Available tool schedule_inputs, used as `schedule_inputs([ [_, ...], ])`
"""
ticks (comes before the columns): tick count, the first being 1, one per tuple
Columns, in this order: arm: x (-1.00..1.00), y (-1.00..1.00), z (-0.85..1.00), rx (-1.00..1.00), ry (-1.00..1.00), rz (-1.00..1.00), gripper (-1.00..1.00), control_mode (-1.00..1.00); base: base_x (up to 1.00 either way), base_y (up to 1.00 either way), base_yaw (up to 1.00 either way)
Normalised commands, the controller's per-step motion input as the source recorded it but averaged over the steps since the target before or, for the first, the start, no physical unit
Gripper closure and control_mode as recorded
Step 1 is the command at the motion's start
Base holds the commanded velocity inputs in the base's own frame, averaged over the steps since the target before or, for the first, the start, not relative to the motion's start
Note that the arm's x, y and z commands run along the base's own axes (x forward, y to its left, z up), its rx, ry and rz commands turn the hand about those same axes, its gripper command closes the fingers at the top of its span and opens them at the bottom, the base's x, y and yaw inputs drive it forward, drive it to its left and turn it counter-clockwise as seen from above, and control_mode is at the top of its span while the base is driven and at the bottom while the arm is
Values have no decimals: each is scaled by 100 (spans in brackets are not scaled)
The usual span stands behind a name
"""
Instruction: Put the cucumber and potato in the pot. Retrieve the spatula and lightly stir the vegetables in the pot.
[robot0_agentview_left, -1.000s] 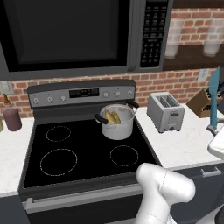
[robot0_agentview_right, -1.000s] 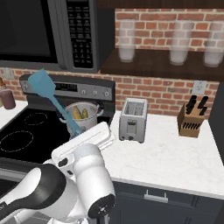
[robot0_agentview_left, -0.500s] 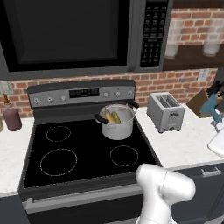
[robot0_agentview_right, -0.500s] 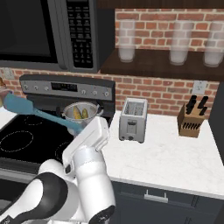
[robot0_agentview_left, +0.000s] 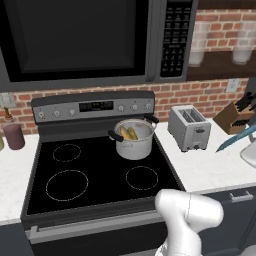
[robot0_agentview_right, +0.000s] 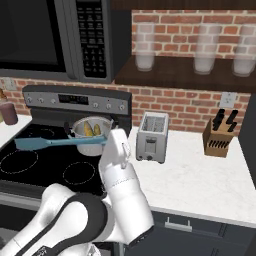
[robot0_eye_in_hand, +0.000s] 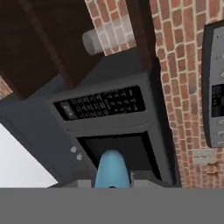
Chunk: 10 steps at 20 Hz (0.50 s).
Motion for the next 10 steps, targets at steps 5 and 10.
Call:
schedule_inputs([
  [5, 18, 0, 0, -33, -36, -61, 100, -100, 0, 0, 0],
  [10, 0, 18, 3, -27, -42, -58, 100, -100, 0, 0, 0],
])
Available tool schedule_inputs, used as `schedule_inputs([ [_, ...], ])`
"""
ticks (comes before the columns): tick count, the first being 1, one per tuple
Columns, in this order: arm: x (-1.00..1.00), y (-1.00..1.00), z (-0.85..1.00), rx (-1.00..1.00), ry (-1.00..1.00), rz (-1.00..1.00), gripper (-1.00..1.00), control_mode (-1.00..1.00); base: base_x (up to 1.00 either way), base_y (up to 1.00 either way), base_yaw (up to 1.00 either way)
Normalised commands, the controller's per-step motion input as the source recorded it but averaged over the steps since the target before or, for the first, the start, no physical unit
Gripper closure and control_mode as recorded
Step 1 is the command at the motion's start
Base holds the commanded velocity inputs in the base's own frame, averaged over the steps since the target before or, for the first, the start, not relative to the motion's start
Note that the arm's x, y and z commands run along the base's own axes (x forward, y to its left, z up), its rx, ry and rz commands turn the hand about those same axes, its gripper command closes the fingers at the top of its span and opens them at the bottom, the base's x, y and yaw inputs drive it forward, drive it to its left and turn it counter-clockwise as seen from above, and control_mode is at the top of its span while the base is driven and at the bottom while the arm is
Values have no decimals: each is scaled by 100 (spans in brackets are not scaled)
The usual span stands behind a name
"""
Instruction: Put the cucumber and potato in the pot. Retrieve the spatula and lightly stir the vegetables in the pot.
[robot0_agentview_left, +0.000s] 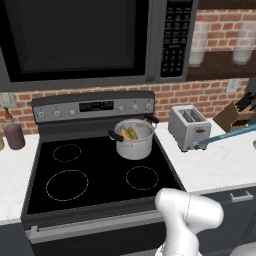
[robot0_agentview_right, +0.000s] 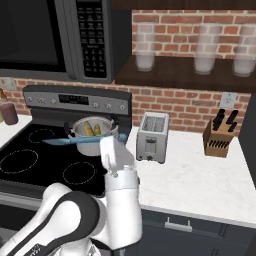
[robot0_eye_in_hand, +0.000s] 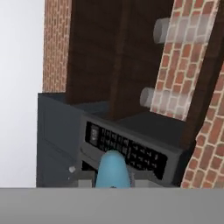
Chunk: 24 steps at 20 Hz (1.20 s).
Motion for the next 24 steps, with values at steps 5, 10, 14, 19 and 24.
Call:
schedule_inputs([
  [5, 10, 18, 27, -14, -24, -31, 100, -100, 0, 0, 0],
  [10, 23, 6, 17, -23, -8, -14, 100, -100, 0, 0, 0],
  [14, 6, 0, 24, -24, 0, -1, 100, -100, 0, 0, 0],
  [19, 0, 1, 35, -35, 1, 0, 100, -100, 0, 0, 0],
  [24, 1, 17, 21, -40, 18, 0, 100, -100, 0, 0, 0],
])
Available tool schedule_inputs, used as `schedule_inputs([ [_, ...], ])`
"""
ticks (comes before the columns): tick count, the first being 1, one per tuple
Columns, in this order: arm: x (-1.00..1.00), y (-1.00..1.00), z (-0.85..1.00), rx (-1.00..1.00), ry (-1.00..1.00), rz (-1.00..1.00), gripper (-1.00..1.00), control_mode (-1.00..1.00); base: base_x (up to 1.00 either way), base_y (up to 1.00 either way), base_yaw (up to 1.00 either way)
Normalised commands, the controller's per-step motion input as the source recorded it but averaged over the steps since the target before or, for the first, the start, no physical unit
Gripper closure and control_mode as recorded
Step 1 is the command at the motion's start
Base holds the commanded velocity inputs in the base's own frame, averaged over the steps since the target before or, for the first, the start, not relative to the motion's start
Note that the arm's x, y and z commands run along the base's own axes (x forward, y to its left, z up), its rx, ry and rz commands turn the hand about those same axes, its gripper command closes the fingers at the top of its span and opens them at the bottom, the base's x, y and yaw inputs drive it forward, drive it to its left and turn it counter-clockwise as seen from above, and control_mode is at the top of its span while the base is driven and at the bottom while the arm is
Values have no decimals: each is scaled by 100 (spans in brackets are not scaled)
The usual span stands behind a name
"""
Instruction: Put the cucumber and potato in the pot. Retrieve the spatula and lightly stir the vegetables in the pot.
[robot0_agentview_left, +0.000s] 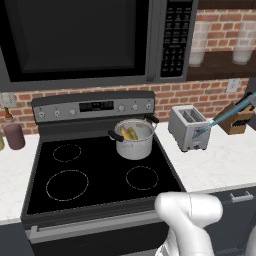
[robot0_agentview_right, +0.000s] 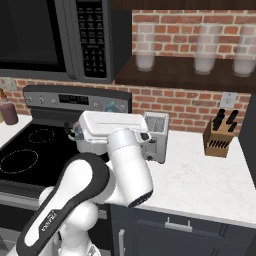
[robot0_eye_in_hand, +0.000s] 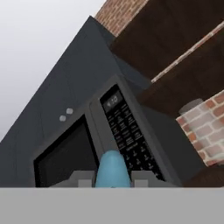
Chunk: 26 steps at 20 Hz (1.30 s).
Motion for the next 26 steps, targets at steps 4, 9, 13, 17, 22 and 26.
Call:
schedule_inputs([
  [4, 16, 3, -2, -24, 30, 0, 100, -100, 0, 0, 0],
  [9, 24, 1, -23, 1, 6, 1, 100, -100, 0, 0, 0],
  [13, 30, 24, -28, 0, 0, 0, 100, -100, 0, 0, 0],
  [17, 47, 46, -30, -4, 0, 0, 100, -100, 0, 0, 0],
  [22, 43, 39, -19, -7, 0, 0, 100, -100, 0, 0, 0],
  [26, 35, 36, -14, -8, -1, 0, 100, -100, 0, 0, 0],
])
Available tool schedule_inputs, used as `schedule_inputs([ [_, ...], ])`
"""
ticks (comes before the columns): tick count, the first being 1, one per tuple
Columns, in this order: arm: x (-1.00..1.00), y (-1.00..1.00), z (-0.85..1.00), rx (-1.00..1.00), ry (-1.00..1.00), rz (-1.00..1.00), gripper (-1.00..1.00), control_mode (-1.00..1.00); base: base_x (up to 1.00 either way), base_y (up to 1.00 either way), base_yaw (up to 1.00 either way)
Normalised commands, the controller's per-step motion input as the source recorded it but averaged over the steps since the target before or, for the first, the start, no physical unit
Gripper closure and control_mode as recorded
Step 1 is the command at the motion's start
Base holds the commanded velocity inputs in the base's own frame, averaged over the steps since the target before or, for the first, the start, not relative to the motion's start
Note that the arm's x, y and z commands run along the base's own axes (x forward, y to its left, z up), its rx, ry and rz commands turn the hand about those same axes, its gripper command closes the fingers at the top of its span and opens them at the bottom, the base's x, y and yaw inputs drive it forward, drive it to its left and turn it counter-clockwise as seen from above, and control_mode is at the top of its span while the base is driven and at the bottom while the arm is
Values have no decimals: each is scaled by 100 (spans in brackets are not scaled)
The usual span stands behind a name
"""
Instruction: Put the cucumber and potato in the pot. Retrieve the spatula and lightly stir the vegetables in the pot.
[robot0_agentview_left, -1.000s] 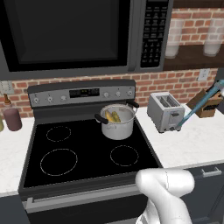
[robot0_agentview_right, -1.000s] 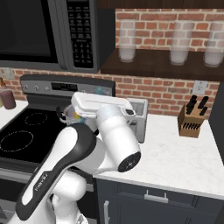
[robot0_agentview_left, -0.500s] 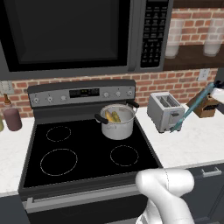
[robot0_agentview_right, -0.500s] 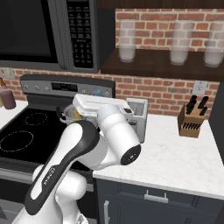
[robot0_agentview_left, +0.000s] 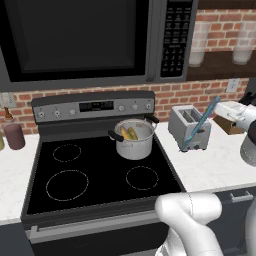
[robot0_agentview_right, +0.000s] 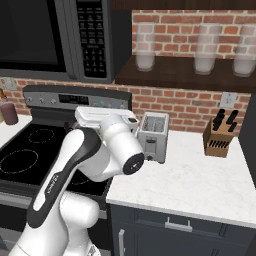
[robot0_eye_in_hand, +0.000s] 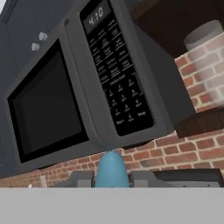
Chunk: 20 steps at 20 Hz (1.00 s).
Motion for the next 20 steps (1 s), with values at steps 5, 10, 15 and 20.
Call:
schedule_inputs([
  [5, 45, 36, -19, -4, -8, 0, 100, -100, 0, 0, 0],
  [10, 40, 32, -6, 0, -14, 0, 100, -100, 0, 0, 0],
  [15, 28, 35, -4, 0, -18, 0, 100, -100, 0, 0, 0],
  [20, 34, 43, -18, 0, -11, 0, 100, -100, 0, 0, 0],
])
